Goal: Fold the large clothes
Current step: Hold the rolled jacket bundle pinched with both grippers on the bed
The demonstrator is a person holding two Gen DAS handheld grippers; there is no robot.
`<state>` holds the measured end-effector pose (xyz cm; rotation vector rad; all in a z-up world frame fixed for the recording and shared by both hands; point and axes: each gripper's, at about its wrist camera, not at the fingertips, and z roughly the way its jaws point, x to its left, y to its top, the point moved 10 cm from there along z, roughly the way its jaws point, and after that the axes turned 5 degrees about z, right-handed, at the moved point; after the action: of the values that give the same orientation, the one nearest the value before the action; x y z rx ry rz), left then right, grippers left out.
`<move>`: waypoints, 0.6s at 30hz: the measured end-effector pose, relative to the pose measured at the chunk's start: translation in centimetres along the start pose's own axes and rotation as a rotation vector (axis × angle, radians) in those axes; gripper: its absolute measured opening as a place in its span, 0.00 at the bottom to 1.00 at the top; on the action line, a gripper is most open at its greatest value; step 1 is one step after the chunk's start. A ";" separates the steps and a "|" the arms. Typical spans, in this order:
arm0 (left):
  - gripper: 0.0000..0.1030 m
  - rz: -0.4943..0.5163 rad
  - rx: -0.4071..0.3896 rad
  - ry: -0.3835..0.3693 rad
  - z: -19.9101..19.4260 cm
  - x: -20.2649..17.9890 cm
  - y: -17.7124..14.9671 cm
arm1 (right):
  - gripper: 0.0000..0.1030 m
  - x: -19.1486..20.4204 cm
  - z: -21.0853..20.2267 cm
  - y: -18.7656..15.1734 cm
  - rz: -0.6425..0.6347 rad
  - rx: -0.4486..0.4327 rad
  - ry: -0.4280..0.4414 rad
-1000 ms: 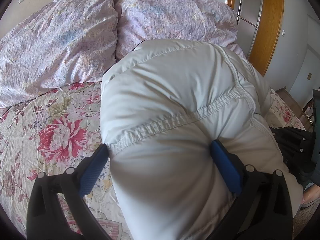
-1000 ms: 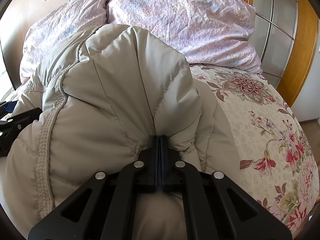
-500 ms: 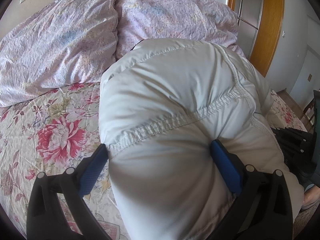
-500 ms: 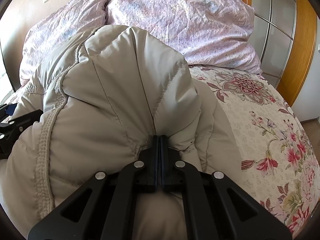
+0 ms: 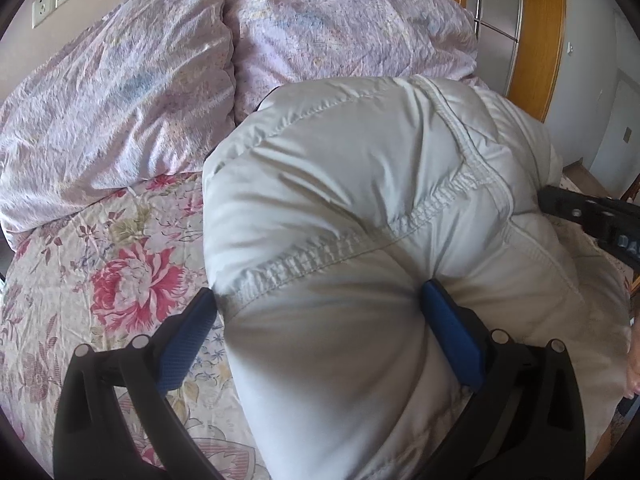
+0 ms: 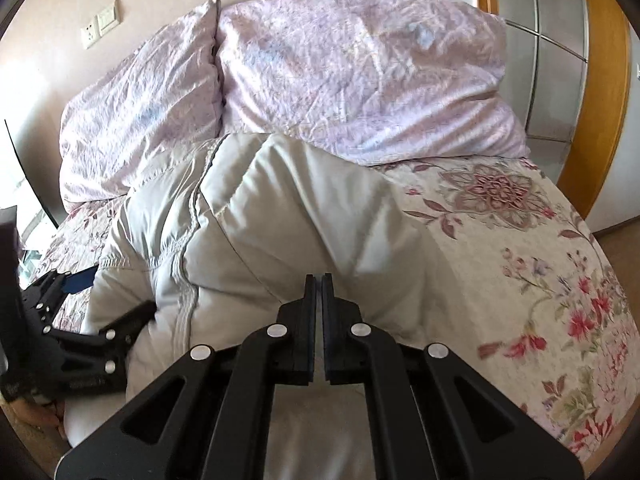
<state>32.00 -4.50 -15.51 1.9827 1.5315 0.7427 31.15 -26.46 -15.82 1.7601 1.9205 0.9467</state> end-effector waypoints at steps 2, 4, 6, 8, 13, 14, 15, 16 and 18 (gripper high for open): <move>0.98 -0.001 -0.001 0.003 0.0 -0.1 0.0 | 0.02 -0.2 1.5 -0.7 -0.026 0.033 -0.048; 0.98 -0.001 -0.001 0.000 0.1 -0.2 0.1 | 0.01 -0.5 2.4 -1.3 -0.053 0.038 -0.069; 0.98 0.002 -0.003 -0.001 0.1 -0.3 0.1 | 0.01 -0.8 2.8 -1.8 -0.040 0.038 -0.057; 0.98 0.006 -0.005 0.001 0.2 -0.4 0.2 | 0.01 -1.1 3.2 -2.2 -0.031 0.033 -0.040; 0.98 -0.004 -0.019 -0.001 0.5 -0.5 0.1 | 0.01 -1.2 3.8 -2.7 -0.027 0.015 -0.027; 0.98 -0.006 -0.021 0.002 0.5 -0.5 0.1 | 0.00 -1.3 3.9 -2.7 -0.022 0.016 -0.025; 0.98 -0.005 -0.023 0.004 0.5 -0.5 0.2 | 0.00 -1.3 3.9 -2.7 -0.021 0.016 -0.026; 0.98 -0.009 -0.027 0.001 0.3 -0.5 0.2 | 0.00 -1.2 3.9 -2.7 -0.024 0.014 -0.030; 0.98 -0.029 -0.032 -0.016 -0.3 -0.2 0.4 | 0.00 -1.2 3.8 -2.7 -0.031 0.012 -0.040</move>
<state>32.05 -4.73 -15.05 1.9344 1.5268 0.7337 31.86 -26.71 -20.58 1.7374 1.9268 0.8844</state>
